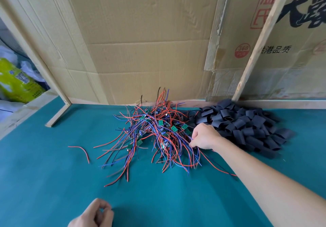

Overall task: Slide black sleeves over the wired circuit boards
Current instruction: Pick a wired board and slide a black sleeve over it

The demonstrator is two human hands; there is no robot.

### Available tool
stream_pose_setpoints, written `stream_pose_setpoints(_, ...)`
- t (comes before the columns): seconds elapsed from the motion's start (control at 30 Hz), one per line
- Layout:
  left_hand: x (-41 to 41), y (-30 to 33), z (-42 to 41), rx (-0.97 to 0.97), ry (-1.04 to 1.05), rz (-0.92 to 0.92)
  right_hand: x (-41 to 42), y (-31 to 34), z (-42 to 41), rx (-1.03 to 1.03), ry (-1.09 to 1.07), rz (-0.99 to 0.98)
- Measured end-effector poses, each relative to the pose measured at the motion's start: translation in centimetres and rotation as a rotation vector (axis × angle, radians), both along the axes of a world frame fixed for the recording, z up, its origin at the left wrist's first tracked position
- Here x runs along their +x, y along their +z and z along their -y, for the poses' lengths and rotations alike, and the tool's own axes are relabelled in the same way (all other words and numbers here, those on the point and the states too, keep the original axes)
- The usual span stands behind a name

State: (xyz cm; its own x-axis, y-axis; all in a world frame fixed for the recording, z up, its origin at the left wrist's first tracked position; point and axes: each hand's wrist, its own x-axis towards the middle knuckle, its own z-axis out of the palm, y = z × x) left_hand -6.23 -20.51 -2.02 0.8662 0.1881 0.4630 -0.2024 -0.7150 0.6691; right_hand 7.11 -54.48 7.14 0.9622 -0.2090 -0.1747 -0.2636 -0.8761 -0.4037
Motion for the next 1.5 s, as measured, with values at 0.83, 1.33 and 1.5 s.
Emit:
stream_pose_setpoints(0.83,-1.4,1.0,0.7,0.000,0.088,-0.172,-12.7,-0.4,5.8,1.085,-0.234,-0.101)
stream_pose_setpoints(1.33,-0.6,6.2,23.0,-0.928,-1.102,-0.792,-17.5,1.5,3.9,0.821,-0.035,0.336)
stream_pose_setpoints(1.5,2.0,4.0,23.6,-1.131,-0.811,-0.740,-11.2,1.0,5.9,0.344,-0.085,0.451)
